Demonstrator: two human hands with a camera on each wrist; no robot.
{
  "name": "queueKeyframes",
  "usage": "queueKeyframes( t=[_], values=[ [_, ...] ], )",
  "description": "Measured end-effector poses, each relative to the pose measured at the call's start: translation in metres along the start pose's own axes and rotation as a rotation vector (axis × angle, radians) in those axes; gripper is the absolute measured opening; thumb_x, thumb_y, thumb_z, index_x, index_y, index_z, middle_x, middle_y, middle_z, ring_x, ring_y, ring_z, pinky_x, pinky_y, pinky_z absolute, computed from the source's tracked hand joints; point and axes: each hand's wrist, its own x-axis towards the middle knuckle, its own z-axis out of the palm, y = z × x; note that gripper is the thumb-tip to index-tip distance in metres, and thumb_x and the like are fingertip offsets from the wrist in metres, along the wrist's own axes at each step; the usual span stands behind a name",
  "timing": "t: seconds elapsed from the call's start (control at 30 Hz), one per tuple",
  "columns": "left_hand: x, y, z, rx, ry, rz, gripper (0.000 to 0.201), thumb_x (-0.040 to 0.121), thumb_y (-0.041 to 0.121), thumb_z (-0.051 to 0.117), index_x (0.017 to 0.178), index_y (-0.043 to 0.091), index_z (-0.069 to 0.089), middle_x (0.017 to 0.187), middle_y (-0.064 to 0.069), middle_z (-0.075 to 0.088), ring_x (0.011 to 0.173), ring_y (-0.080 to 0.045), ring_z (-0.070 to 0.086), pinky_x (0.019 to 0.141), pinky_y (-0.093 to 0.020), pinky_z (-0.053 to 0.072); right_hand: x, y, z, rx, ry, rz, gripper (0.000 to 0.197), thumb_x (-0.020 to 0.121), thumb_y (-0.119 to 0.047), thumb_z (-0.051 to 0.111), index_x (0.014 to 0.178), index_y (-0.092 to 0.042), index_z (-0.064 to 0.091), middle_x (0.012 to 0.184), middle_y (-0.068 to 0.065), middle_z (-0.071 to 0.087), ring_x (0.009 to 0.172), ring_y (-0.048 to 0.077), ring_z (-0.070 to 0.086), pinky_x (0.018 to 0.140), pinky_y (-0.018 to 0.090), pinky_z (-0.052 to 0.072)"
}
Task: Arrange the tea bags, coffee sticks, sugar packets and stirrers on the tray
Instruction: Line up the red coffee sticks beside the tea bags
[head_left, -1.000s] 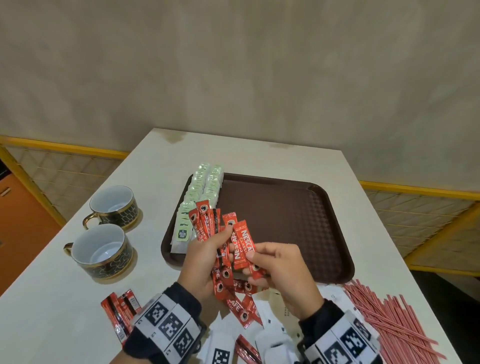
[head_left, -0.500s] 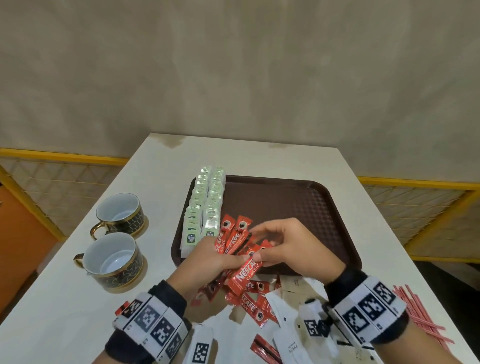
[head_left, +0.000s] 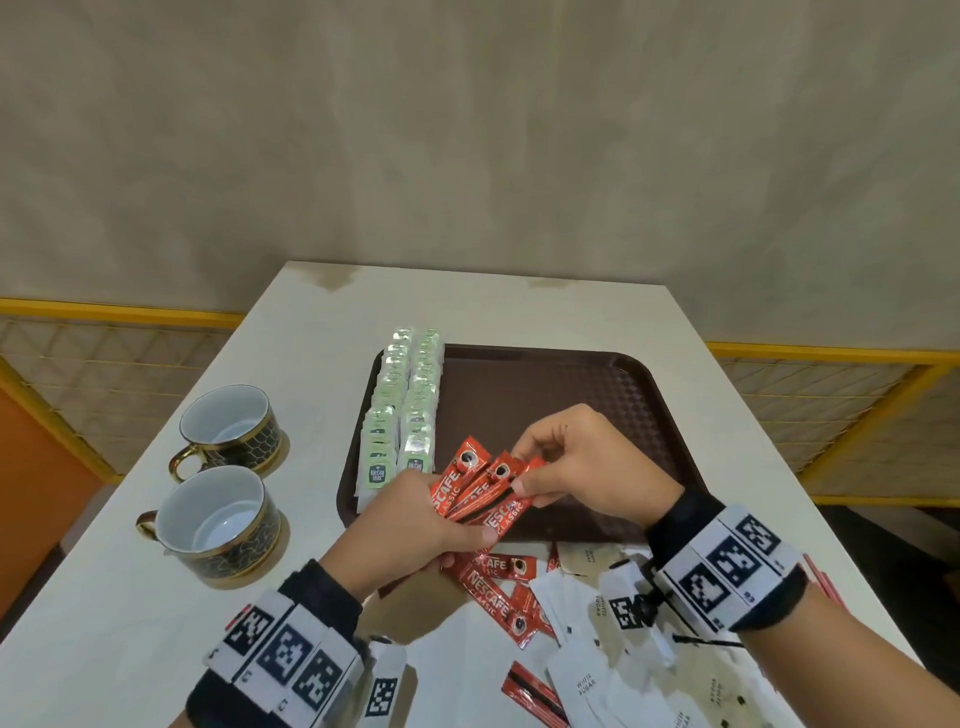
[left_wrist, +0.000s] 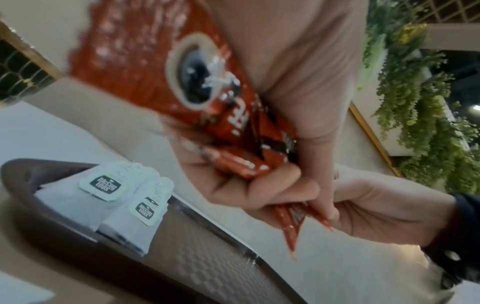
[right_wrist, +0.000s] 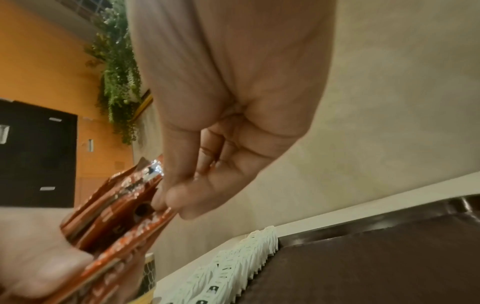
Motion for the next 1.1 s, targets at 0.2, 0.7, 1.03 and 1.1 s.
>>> queueKeyframes(
  t=[0.2,0.7,1.03,1.1],
  values=[
    [0.000,-0.001,0.004,-0.061,0.018,-0.033,0.038,0.073,0.032,0.082,0.101,0.013,0.065,0.088,-0.008,0.073,0.076,-0.020,0.072,0.073,-0.030,0.059,0.002,0.000,0.002,0.020,0.056,-0.058,0.021,0.077,0.000,0.076,0.089,-0.009,0.062,0.081,0.009,0.071,0.073,0.018,0.071,0.063,0.022,0.057],
    [0.005,0.000,0.002,-0.070,0.006,-0.097,0.039,0.072,0.032,0.082,0.101,0.013,0.064,0.081,-0.003,0.071,0.064,-0.011,0.068,0.064,-0.024,0.051,0.012,0.001,-0.021,0.108,-0.128,0.044,0.013,0.083,-0.005,0.073,0.094,0.003,0.071,0.084,0.014,0.073,0.082,0.022,0.073,0.063,0.017,0.057],
    [0.043,0.021,-0.036,-0.080,0.187,-0.078,0.026,0.074,0.018,0.081,0.095,0.007,0.071,0.077,-0.017,0.071,0.061,-0.022,0.062,0.059,-0.029,0.051,0.058,0.018,-0.047,0.203,-0.022,0.131,0.013,0.082,0.002,0.072,0.095,0.006,0.072,0.079,0.016,0.072,0.069,0.014,0.070,0.066,0.019,0.059],
    [0.057,0.024,-0.046,-0.181,0.388,-0.075,0.021,0.075,0.011,0.079,0.094,0.007,0.073,0.074,-0.011,0.071,0.055,-0.015,0.061,0.053,-0.023,0.050,0.082,0.034,-0.050,0.272,0.186,0.202,0.005,0.081,0.006,0.072,0.085,0.003,0.072,0.078,0.019,0.069,0.064,0.015,0.068,0.059,0.017,0.056]
  ],
)
